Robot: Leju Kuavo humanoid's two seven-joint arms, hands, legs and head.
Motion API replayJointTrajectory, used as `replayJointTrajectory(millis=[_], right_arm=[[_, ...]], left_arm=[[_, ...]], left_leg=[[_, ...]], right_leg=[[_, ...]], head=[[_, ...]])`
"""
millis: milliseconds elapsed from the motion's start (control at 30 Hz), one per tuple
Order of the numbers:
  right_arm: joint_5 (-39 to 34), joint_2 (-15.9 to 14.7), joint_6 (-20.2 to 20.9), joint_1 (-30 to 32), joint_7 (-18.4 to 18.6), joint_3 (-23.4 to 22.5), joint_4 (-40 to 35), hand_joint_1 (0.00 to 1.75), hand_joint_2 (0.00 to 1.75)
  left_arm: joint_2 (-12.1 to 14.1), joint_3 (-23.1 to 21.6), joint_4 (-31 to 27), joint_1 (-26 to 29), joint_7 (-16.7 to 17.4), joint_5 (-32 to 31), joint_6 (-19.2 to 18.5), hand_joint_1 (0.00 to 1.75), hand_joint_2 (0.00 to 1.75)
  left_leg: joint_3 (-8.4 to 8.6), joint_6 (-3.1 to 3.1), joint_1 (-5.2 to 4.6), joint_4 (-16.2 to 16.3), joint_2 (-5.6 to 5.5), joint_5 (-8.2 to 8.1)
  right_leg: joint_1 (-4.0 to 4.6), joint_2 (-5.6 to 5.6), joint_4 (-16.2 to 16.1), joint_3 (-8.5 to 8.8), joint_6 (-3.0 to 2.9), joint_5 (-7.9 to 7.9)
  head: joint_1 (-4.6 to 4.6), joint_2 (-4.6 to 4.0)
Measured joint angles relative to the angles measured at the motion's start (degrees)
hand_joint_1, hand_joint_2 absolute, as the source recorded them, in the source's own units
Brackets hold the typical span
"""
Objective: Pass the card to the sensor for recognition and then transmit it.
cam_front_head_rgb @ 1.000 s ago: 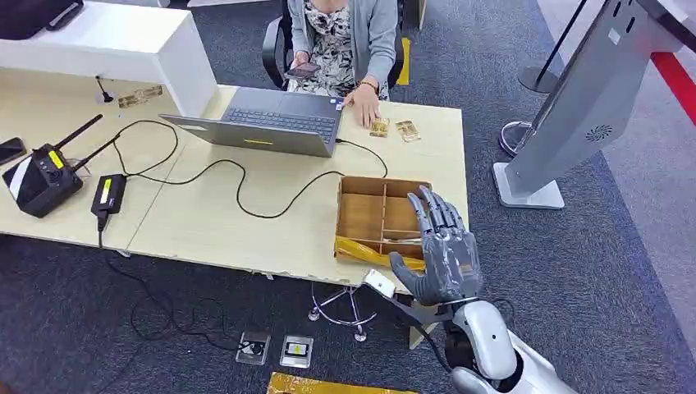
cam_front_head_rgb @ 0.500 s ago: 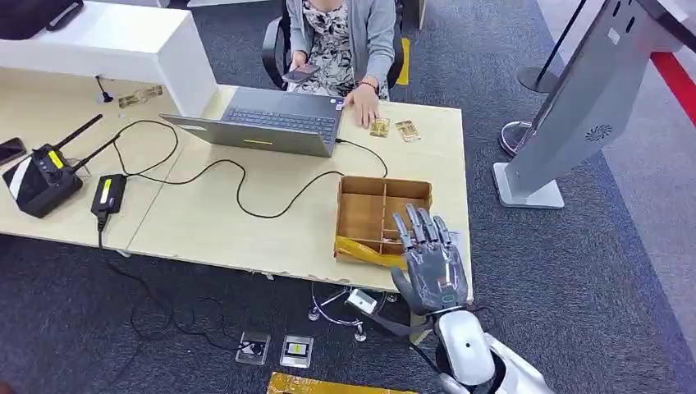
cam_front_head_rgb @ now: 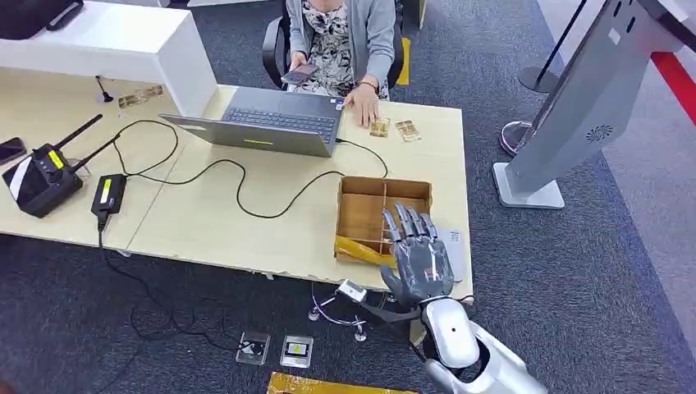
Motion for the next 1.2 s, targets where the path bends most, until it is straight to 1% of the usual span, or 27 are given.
replayJointTrajectory(millis=[167,400,567,900,1200], right_arm=[[-2.0,1.5,0.2,-0.6,-0.7,0.4,1.8,0.0,1.75],[-3.3,3.1,-0.4,-1.4,-0.7,0.4,4.8,0.0,1.75],[-3.6,3.3,-0.4,-1.6,0.4,0.3,6.1,0.0,1.75],[-1.5,3.2,-0.3,-2.2,2.3,-0.2,8.9,0.0,1.75],[-0.3,3.4,-2.8,-2.6,0.7,-0.8,12.4,0.0,1.75]], left_arm=[[0.0,0.0,0.0,0.0,0.0,0.0,0.0,0.0,0.0],[-0.1,0.0,0.0,0.0,0.0,0.0,-0.7,0.0,0.0],[0.0,0.0,0.0,0.0,0.0,0.0,-1.1,0.0,0.0],[0.0,-0.3,0.0,-0.2,0.2,0.0,-1.6,0.0,0.0],[0.0,-0.3,0.0,-0.3,0.6,0.0,-1.7,0.0,0.0]], left_leg=[[0.0,0.0,0.0,0.0,0.0,0.0],[0.0,0.0,0.0,0.0,0.0,0.0],[0.01,0.0,0.0,0.0,0.0,0.0],[0.02,0.0,0.0,0.0,0.0,0.0],[0.01,0.0,0.0,0.0,0.0,0.0]], right_leg=[[0.0,0.0,0.0,0.0,0.0,0.0],[0.0,0.0,0.0,0.0,0.0,0.0],[0.0,0.0,0.0,-0.01,0.0,0.0],[0.0,0.01,0.0,-0.01,0.0,0.0],[0.0,0.01,0.0,-0.01,0.0,0.0]], head=[[0.02,0.0],[0.02,0.0],[0.02,0.0],[0.0,0.0],[0.0,0.0]])
